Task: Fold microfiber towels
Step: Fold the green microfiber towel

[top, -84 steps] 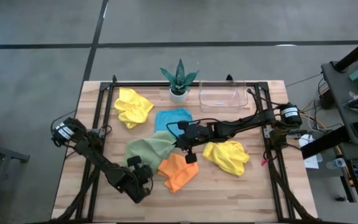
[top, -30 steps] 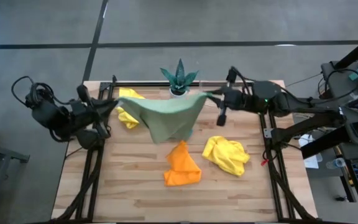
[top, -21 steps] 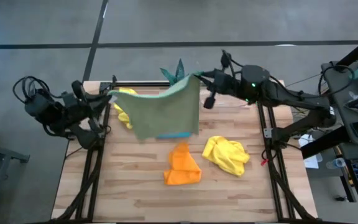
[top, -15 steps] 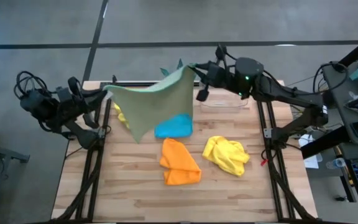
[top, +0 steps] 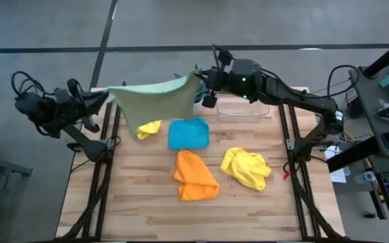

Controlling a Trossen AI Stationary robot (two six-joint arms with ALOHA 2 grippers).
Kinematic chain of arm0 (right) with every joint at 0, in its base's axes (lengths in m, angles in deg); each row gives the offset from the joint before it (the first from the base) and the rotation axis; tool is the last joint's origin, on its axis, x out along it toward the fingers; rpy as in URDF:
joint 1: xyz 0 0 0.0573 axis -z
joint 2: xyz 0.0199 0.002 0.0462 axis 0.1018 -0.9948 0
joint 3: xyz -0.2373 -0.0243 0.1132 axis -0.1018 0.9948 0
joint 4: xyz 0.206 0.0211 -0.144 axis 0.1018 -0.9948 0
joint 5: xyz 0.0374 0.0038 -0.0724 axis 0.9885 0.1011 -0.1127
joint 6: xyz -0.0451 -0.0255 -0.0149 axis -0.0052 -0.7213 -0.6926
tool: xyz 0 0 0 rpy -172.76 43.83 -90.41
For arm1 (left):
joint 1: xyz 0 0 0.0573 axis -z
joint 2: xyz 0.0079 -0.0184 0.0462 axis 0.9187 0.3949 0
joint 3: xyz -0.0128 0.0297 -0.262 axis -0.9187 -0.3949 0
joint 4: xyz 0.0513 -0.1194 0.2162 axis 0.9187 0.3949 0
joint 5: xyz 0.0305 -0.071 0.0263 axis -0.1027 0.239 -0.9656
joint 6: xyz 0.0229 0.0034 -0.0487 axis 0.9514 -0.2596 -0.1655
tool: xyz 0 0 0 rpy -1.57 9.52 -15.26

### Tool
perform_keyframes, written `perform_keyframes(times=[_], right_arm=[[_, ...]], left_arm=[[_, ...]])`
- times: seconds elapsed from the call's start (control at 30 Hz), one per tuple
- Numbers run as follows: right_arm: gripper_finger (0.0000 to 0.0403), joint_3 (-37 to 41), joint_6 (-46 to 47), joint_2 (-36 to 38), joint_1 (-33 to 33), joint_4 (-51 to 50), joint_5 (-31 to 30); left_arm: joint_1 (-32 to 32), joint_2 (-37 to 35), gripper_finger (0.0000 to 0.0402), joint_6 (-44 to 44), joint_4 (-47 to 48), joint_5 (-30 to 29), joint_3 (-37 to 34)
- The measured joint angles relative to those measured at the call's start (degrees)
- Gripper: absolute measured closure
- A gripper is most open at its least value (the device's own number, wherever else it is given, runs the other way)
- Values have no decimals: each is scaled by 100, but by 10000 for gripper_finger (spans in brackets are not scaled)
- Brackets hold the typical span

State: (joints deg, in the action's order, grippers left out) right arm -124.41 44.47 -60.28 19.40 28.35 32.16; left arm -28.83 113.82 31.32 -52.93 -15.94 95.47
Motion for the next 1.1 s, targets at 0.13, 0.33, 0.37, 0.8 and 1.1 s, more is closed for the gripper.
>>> perform_keyframes(times=[0.13,0.33,0.37,0.8,1.1], right_arm=[[394,4,571,51,-2,-802,739],[394,69,1203,82,-65,-2225,2158],[394,99,1219,82,-103,-2428,2368],[394,1149,882,211,-928,-3740,4689],[394,1941,830,656,-1583,-3665,4728]], left_arm=[[0,213,401,-1222,1047,164,0],[0,761,401,-3233,2384,957,-8],[0,832,401,-3475,2472,1135,-11],[65,2746,401,-5519,2303,3598,-17],[85,4059,401,-5215,569,4258,49]])
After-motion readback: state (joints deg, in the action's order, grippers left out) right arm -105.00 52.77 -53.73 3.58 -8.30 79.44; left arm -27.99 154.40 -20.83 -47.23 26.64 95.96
